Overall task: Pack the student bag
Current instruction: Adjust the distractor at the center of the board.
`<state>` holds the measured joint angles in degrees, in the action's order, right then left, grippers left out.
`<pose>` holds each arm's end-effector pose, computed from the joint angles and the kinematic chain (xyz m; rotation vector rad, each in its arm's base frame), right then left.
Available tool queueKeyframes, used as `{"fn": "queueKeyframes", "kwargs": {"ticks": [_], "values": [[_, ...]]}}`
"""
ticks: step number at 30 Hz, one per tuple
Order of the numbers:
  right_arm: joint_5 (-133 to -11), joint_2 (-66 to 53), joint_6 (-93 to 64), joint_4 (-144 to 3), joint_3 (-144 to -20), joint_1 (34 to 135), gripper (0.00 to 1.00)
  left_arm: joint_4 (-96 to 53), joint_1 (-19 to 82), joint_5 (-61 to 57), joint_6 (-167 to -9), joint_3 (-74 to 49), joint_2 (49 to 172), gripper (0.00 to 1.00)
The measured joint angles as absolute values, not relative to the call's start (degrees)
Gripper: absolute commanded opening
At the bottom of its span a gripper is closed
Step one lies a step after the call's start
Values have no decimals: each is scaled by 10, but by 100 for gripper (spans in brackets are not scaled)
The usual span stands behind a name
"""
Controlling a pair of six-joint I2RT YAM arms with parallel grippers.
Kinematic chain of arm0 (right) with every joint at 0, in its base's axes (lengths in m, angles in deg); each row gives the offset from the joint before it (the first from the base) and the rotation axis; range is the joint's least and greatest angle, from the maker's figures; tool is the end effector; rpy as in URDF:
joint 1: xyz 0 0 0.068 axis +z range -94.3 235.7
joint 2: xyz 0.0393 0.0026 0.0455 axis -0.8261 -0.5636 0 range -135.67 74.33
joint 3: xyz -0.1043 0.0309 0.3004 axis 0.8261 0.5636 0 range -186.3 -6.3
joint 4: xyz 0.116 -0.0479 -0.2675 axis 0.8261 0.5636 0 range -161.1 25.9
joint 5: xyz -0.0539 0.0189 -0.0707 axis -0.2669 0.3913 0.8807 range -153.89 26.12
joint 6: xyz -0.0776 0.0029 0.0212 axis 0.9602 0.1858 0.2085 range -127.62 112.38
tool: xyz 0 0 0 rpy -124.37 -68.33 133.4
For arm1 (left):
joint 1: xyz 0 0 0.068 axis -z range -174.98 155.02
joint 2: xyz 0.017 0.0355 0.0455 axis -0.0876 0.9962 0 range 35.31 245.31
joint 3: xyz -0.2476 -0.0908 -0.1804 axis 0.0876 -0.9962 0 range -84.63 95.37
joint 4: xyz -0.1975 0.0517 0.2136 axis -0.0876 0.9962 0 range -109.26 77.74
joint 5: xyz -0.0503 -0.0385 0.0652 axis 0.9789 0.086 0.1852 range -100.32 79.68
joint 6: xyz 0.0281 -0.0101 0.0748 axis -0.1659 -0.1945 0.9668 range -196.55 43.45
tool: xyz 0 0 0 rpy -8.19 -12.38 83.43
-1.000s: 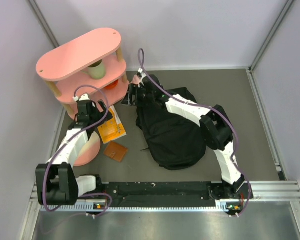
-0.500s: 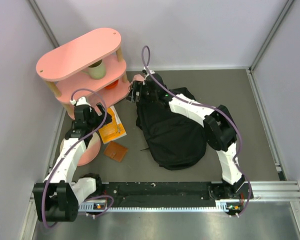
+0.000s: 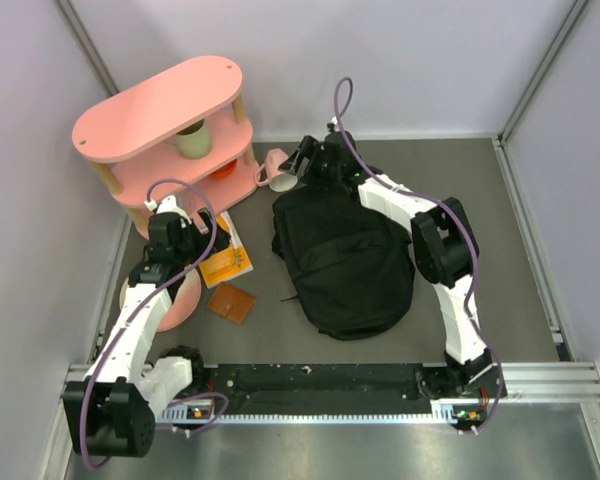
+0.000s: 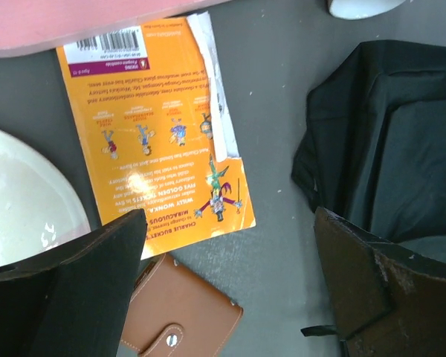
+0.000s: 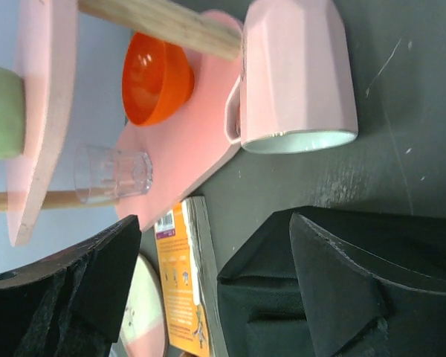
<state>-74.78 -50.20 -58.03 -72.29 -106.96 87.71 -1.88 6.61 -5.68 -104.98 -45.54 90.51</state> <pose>0.5097 0.3343 0.2568 0.2073 2.1271 1.0887 0.2478 -0.0126 0.2702 -0.4595 2.1300 -0.3886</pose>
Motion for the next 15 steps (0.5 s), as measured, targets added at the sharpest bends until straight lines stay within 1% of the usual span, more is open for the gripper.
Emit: {"fn": "queueKeyframes", "kwargs": {"ticks": [7, 15], "values": [[-794, -521, -631, -750, -1052, 879, 81, 33, 66, -68, -1049, -455, 891, 98], [-800, -547, -740, -840, -1041, 879, 80, 84, 66, -74, -1054, -470, 803, 98]]}}
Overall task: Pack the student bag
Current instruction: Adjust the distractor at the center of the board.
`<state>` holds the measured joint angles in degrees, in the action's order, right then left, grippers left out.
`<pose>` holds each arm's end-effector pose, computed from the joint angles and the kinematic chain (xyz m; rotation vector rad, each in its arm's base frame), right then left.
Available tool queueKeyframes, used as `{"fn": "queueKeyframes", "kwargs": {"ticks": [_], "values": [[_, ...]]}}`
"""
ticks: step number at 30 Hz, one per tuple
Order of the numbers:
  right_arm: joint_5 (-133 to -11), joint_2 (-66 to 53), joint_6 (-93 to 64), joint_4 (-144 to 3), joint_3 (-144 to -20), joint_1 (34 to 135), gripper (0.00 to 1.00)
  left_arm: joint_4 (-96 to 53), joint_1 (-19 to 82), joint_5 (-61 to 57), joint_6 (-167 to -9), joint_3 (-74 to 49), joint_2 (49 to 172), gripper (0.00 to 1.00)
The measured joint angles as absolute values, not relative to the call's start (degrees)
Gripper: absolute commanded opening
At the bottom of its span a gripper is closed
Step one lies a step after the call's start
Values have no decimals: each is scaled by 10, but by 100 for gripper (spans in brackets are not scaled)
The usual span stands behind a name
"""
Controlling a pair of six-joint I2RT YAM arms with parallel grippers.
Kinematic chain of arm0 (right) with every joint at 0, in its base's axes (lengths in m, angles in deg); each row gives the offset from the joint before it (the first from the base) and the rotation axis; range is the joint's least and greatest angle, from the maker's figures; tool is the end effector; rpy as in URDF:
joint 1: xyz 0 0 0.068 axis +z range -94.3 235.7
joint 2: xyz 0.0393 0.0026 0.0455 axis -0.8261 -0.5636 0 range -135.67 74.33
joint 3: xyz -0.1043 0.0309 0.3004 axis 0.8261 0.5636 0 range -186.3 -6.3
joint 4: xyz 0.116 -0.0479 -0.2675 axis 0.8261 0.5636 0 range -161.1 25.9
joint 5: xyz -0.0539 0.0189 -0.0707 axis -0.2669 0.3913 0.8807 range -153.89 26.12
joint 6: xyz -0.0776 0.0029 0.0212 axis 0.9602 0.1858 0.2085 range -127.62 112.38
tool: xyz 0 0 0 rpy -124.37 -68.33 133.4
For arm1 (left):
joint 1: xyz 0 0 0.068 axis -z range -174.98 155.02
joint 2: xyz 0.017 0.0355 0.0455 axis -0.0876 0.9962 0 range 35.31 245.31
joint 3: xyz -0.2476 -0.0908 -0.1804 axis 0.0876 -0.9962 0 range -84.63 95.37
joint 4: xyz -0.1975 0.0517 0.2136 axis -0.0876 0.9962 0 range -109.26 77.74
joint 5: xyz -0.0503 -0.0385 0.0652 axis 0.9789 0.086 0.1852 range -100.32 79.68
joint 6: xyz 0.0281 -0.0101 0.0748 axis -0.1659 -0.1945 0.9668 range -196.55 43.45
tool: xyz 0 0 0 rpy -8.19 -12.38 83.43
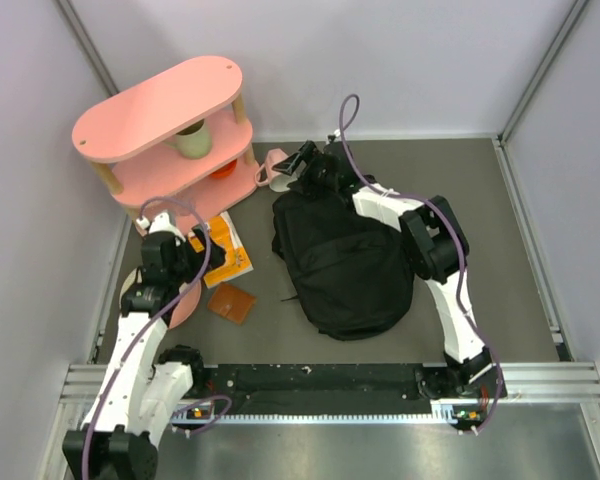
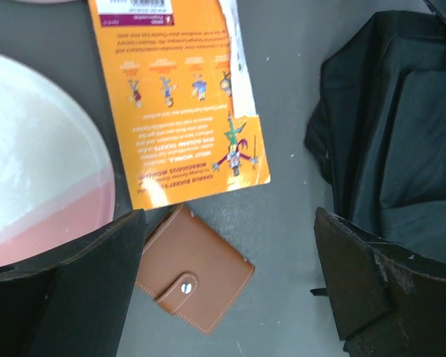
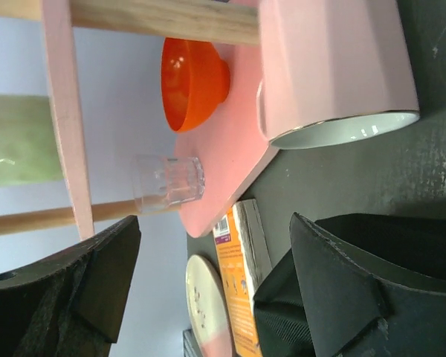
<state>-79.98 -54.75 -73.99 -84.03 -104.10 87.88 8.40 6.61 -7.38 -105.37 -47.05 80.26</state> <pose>0.5158 0.3475 0.2167 0.4202 2.1092 1.3678 0.2029 -0.0093 0.2749 -0.4902 2.1484 -0.3554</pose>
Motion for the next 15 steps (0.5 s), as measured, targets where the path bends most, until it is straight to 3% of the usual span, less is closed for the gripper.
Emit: {"fn": "queueKeyframes", "kwargs": {"ticks": [8, 15], "values": [[-779, -604, -801, -857, -1060, 875, 80, 125, 66, -100, -1075, -515, 687, 98], [-758, -663, -815, -854, -1153, 871, 78, 125, 66, -115, -1077, -514, 721, 98]]}}
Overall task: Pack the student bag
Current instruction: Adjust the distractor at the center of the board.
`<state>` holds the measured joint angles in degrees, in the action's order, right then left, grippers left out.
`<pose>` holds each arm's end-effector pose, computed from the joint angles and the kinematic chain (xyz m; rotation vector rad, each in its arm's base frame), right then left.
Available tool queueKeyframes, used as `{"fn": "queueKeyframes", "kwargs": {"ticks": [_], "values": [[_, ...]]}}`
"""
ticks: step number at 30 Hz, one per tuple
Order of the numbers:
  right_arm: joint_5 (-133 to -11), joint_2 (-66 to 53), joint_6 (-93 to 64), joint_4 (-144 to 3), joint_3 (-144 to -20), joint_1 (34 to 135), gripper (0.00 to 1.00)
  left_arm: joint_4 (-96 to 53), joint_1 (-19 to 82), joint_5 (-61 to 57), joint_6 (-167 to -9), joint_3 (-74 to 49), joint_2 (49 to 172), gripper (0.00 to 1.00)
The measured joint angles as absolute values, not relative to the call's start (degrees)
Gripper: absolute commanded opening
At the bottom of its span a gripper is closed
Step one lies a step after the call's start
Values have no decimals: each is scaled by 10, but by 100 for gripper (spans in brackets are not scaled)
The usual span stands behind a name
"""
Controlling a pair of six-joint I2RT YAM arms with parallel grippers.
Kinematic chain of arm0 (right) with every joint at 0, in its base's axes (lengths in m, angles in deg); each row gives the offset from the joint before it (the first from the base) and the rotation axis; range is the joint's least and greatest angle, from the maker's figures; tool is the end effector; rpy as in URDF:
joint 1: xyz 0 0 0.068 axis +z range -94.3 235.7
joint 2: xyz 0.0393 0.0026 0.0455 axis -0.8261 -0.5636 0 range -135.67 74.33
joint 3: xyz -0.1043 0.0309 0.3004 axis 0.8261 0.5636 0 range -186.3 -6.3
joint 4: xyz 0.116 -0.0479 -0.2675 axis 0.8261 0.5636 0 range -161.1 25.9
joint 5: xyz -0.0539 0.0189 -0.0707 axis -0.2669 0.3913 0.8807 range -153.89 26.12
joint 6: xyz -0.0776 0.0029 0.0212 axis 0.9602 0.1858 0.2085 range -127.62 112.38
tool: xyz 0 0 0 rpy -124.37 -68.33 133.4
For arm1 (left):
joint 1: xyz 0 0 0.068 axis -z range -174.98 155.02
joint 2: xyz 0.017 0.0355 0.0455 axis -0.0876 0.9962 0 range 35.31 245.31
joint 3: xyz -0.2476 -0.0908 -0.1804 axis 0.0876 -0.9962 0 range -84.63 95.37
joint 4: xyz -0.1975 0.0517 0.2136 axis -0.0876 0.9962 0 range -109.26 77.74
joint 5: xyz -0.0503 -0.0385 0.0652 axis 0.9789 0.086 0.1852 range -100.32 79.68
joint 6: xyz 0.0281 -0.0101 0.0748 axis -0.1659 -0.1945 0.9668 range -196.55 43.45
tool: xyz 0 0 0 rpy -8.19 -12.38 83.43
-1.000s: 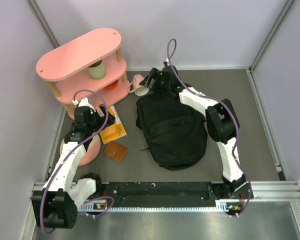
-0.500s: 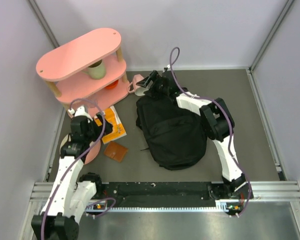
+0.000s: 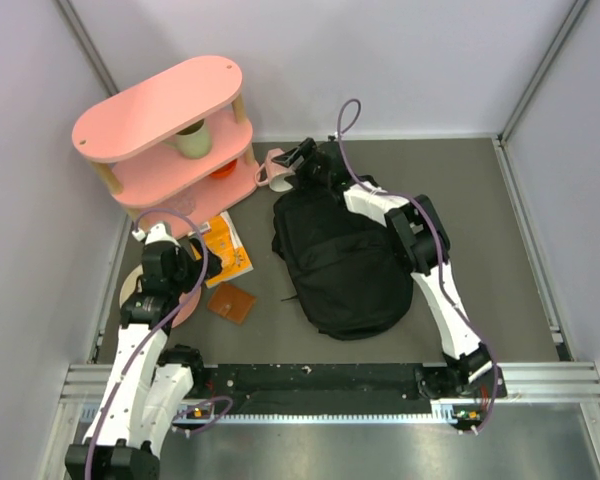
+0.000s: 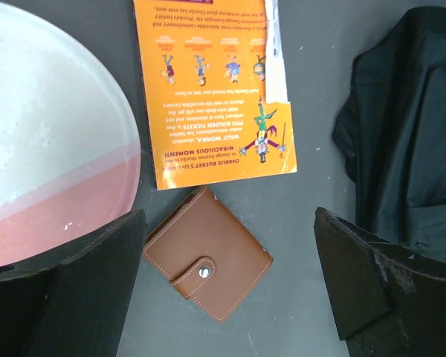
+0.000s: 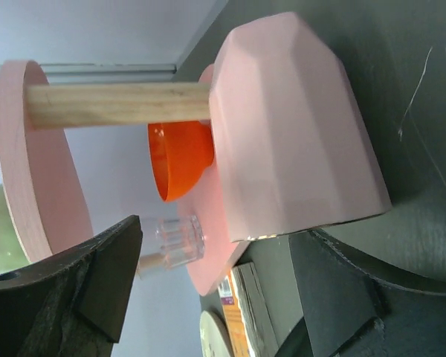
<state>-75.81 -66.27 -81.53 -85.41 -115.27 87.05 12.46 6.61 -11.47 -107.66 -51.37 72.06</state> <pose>0.5624 0.3596 0.1730 0.6223 2.0500 1.3842 0.1714 -0.0034 0.2601 -0.5719 2.1255 -0.3000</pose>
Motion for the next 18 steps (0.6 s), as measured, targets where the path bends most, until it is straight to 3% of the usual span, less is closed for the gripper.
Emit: {"fn": "queueKeyframes", "kwargs": {"ticks": [5, 11, 14, 18], "values": [[-741, -715, -833, -852, -1213, 868, 74, 124, 66, -115, -1077, -511, 750, 98], [-714, -762, -831, -848, -1276, 866, 59, 124, 66, -116, -1077, -511, 751, 98], [-701, -779, -818, -843, -1298, 865, 48, 123, 66, -117, -1077, -511, 751, 98], [-697, -785, -795, -833, -1318, 862, 21, 122, 66, -117, -1077, -511, 754, 98]]}}
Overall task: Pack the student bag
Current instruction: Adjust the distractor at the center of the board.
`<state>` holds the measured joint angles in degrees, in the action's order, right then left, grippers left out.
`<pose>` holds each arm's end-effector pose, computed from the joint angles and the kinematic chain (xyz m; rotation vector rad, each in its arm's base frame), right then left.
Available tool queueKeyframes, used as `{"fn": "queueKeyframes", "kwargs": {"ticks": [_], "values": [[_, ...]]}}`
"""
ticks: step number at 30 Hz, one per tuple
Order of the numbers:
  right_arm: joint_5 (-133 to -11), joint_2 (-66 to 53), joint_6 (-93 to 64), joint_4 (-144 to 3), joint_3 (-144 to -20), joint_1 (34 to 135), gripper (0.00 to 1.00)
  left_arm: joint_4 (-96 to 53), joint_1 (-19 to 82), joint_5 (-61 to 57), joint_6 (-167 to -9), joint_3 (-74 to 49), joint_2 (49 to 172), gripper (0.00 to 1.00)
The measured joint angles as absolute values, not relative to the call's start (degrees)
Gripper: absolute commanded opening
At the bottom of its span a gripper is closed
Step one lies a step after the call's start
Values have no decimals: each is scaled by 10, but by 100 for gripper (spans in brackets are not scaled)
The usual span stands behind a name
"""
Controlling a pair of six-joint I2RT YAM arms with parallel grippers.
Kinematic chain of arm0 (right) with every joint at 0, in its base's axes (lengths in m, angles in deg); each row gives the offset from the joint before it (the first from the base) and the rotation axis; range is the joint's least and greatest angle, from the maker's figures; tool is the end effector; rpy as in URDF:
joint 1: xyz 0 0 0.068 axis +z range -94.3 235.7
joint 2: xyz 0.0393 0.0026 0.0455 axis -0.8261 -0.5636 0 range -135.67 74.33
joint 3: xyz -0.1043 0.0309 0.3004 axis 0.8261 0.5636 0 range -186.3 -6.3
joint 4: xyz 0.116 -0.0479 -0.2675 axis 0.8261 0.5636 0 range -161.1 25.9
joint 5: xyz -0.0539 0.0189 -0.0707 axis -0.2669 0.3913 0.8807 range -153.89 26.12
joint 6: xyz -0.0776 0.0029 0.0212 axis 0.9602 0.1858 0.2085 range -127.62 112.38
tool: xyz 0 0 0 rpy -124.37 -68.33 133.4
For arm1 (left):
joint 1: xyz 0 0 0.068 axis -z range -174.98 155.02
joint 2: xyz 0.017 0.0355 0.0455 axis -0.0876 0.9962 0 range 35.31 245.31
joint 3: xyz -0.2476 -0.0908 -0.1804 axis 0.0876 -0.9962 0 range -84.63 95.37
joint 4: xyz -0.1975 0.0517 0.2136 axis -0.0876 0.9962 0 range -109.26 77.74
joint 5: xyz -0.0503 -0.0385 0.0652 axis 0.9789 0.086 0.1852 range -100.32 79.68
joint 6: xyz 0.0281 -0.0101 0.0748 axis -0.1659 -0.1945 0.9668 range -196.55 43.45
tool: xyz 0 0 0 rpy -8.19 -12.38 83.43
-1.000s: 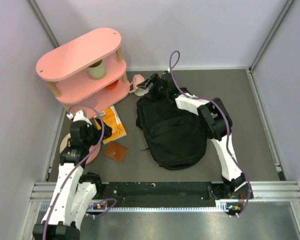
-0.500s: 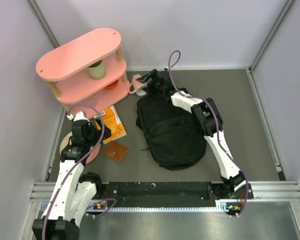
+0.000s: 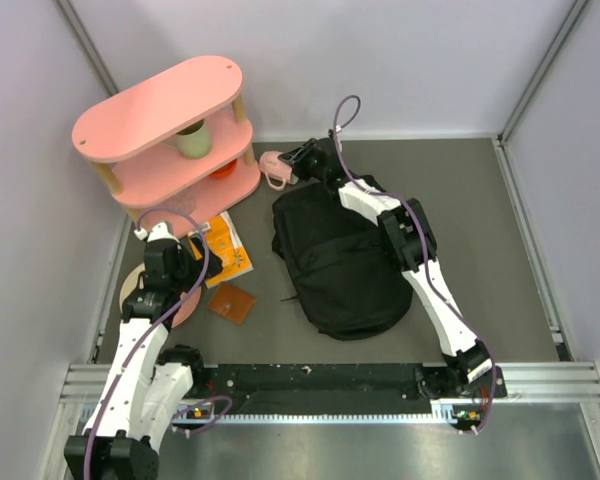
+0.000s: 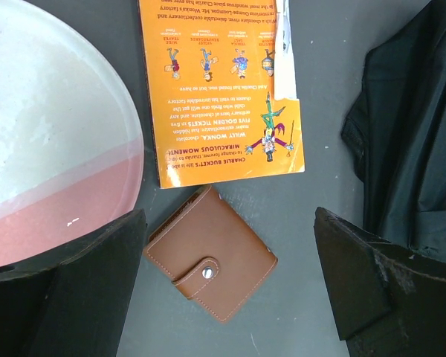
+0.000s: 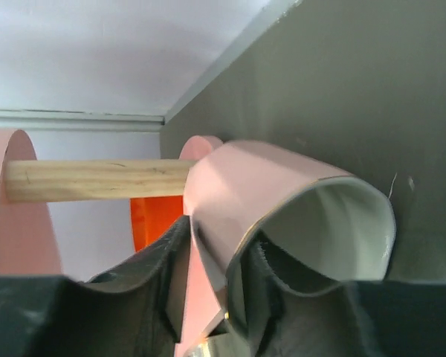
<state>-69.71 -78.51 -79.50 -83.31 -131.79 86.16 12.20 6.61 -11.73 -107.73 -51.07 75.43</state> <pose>0.6109 0.3676 0.1427 0.6519 1.9507 1.2909 0.1805 -0.0034 0.2535 -0.5875 2.1712 -0.2829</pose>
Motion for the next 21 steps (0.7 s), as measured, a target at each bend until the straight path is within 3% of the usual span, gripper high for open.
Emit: {"fn": "queueKeyframes", "kwargs": {"ticks": [2, 3, 5, 21], "values": [[-697, -785, -769, -829, -1330, 860, 16, 122, 66, -117, -1078, -511, 759, 98], [-702, -785, -759, -830, -1333, 858, 6, 121, 66, -117, -1078, -511, 760, 98], [-708, -785, -730, -831, -1340, 856, 0, 121, 66, -117, -1079, -511, 762, 98], [-759, -742, -404, -648, -1395, 853, 0, 120, 66, -117, -1079, -511, 753, 98]]}}
